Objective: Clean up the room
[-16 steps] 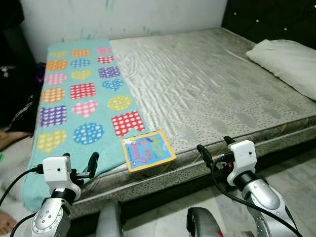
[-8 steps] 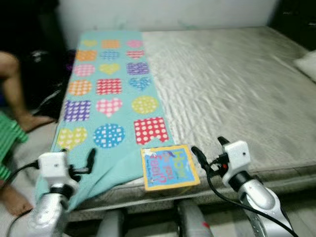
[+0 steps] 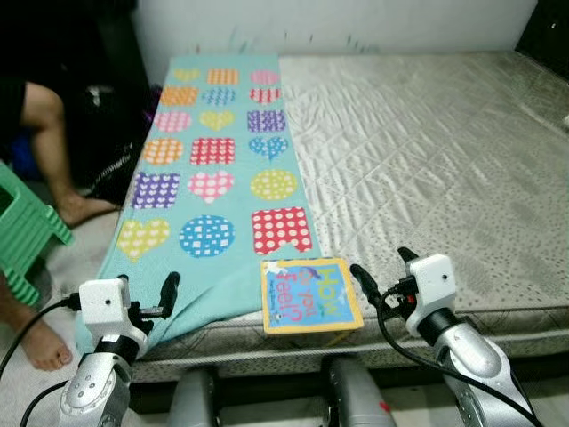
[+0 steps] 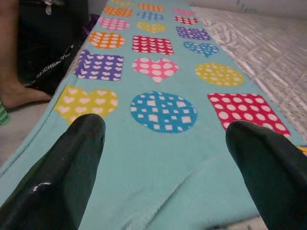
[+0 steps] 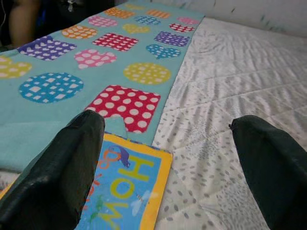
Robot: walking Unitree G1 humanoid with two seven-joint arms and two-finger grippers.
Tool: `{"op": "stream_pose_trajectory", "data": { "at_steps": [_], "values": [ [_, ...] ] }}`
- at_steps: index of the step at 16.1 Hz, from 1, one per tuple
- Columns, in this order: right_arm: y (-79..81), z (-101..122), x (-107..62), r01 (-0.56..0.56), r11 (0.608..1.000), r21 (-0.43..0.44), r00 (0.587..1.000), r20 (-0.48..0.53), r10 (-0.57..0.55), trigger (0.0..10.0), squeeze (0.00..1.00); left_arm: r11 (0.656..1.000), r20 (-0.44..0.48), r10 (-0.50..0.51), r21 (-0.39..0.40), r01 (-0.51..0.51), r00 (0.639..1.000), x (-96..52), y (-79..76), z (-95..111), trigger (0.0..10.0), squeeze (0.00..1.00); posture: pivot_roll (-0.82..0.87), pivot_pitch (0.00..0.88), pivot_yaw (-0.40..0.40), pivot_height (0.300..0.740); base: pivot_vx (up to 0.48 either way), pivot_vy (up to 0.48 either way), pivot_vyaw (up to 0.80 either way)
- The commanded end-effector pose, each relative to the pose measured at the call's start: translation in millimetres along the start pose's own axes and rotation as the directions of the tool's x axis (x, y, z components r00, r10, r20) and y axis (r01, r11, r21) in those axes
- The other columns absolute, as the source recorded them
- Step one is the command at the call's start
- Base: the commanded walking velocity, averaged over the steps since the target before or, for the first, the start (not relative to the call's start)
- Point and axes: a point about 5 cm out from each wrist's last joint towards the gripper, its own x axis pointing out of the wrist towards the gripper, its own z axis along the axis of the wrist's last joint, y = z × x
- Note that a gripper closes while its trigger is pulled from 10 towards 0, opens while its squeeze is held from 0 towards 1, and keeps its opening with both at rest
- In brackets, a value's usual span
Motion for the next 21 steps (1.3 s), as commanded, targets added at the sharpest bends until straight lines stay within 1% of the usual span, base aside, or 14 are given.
{"op": "stream_pose_trajectory", "data": {
  "at_steps": [1, 13, 14, 15, 16, 17, 20, 21],
  "values": [
    [-0.6, 1, -0.9, -0.001, 1.000, 0.000, 1.000, 0.001, 0.001, 10.0, 0.00, 1.000, -0.006, 0.007, -0.001, -0.007, 1.000, -0.1, 1.6, 0, 10.0, 0.00, -0.15, 0.058, -0.002, 0.560, 0.000, 0.000, 0.00],
    [-0.6, 1, -0.9, -0.001, 1.000, 0.000, 1.000, 0.001, 0.001, 10.0, 0.00, 1.000, -0.006, 0.007, -0.001, -0.007, 1.000, -0.1, 1.6, 0, 10.0, 0.00, -0.15, 0.058, -0.002, 0.560, 0.000, 0.000, 0.00],
    [-1.3, 1, -8.3, 0.006, 1.000, 0.008, 1.000, -0.004, -0.006, 10.0, 0.00, 0.995, -0.069, -0.026, -0.097, 0.019, 0.997, 19.2, -15.7, -5, 10.0, 0.00, -0.19, 0.089, -0.010, 0.560, 0.000, 0.000, 0.00],
    [-2.3, 2, -11.3, 0.013, 1.000, 0.017, 1.000, -0.005, -0.013, 10.0, 0.00, 0.990, -0.096, -0.048, -0.134, 0.035, 0.994, 27.2, -25.0, -6, 10.0, 0.00, -0.19, 0.091, -0.009, 0.560, 0.000, 0.000, 0.00],
    [-4.1, 2, -11.3, 0.024, 1.000, 0.007, 1.000, -0.016, -0.024, 10.0, 0.00, 0.989, -0.096, -0.056, -0.138, 0.042, 0.994, 27.0, -26.7, -7, 10.0, 0.00, -0.19, 0.090, -0.010, 0.560, 0.000, 0.000, 0.00],
    [-4.7, 3, -11.1, 0.029, 0.999, 0.018, 1.000, -0.005, -0.029, 10.0, 0.00, 0.989, -0.092, -0.051, -0.143, 0.037, 0.994, 26.6, -26.3, -6, 10.0, 0.00, -0.19, 0.090, -0.009, 0.560, 0.000, 0.000, 0.00],
    [-5.3, 2, -10.3, 0.035, 0.999, 0.027, 0.999, -0.009, -0.035, 10.0, 0.00, 0.988, -0.126, -0.028, -0.156, 0.009, 0.992, 27.5, -21.9, -9, 10.0, 0.00, -0.19, 0.088, -0.007, 0.560, 0.000, 0.000, 0.00],
    [-5.5, 3, -10.4, 0.038, 0.999, 0.034, 0.999, -0.009, -0.038, 10.0, 0.00, 0.987, -0.128, -0.030, -0.159, 0.009, 0.991, 28.9, -22.1, -9, 10.0, 0.00, -0.19, 0.087, -0.008, 0.550, 0.000, 0.000, 0.00]
  ]
}}
